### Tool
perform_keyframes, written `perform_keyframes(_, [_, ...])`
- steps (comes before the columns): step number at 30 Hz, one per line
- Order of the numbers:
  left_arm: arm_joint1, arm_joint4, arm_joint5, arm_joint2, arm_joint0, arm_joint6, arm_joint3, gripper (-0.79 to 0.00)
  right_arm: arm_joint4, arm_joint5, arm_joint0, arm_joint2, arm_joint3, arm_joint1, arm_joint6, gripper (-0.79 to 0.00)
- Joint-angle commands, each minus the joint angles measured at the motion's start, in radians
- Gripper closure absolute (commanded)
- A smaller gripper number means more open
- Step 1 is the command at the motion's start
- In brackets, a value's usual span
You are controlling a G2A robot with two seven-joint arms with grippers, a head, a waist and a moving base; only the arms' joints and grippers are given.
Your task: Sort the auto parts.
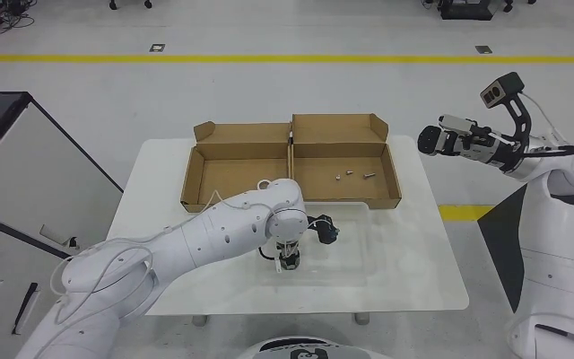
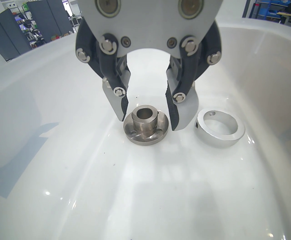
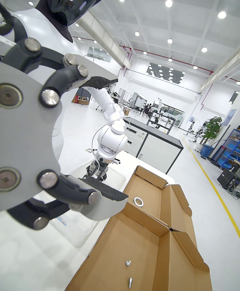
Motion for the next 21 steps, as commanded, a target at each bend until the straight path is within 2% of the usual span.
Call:
perform_keyframes(1, [0.0,0.001,-0.002,0.0,0.001,0.002,0.002,-0.413,0.0,0.0,0.0,0.0,0.0,0.0,0.0,-0.785])
perform_keyframes(21, [0.015,0.068,-0.024,0.0,0.018,0.024,-0.035,-0.419,0.0,0.0,0.0,0.0,0.0,0.0,0.0,-0.785])
